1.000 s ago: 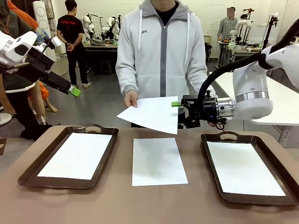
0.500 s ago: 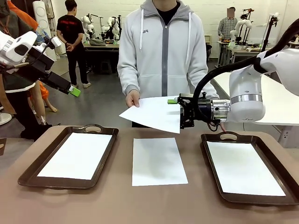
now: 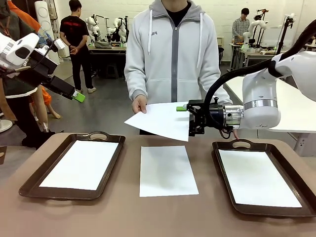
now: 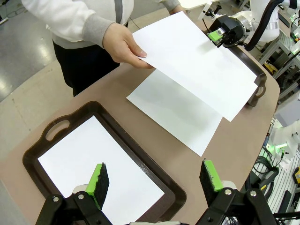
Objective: Sort the A4 documents.
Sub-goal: Receive the A4 Paper.
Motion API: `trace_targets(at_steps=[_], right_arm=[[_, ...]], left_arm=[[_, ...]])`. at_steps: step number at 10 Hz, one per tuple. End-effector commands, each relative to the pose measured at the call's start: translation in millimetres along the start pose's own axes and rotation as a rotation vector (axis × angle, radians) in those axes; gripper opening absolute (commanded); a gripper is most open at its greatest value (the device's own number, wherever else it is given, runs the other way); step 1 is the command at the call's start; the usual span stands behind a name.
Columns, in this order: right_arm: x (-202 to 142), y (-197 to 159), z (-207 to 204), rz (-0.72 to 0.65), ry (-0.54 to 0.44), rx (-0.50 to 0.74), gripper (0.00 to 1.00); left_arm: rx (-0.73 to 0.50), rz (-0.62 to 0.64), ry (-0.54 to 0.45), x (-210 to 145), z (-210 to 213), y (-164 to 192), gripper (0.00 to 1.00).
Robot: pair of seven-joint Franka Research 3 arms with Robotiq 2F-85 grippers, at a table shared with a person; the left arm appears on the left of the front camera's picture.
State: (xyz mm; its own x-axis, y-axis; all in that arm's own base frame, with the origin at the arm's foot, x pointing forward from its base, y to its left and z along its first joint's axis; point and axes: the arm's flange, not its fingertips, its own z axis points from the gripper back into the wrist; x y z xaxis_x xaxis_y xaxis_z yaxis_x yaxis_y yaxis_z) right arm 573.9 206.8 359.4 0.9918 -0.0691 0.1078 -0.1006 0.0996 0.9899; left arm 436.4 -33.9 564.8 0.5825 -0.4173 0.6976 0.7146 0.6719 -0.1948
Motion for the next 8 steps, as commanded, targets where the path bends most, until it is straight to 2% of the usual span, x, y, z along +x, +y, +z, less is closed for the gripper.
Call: trace_targets(at_steps=[1, 2, 3, 4, 5, 8], right_arm=[[7.5, -1.7, -4.2, -0.018, 0.000, -0.008, 0.65], [8.1, -1.7, -4.1, -0.021, 0.003, -0.004, 0.59], [8.4, -1.6, -3.9, -0.023, 0.006, -0.004, 0.47], [8.8, -1.4, -3.7, -0.026, 0.008, -0.004, 0.41], [9.3, -1.2, -2.9, -0.027, 0.009, -0.004, 0.29], [11.7, -1.7, -0.3, -0.039, 0.008, -0.005, 0.05]], left_arm=[[-0.001, -0.001, -0.001, 0.0, 0.1, -0.3, 1.00], [-0.001, -0.001, -0.001, 0.0, 0.1, -0.3, 1.00], [-0.001, -0.001, -0.001, 0.0, 0.1, -0.3, 1.00], [-0.001, -0.001, -0.001, 0.0, 0.1, -0.3, 1.00], [-0.001, -0.001, -0.001, 0.0, 0.1, -0.3, 1.00], [-0.001, -0.001, -0.001, 0.0, 0.1, -0.3, 1.00]])
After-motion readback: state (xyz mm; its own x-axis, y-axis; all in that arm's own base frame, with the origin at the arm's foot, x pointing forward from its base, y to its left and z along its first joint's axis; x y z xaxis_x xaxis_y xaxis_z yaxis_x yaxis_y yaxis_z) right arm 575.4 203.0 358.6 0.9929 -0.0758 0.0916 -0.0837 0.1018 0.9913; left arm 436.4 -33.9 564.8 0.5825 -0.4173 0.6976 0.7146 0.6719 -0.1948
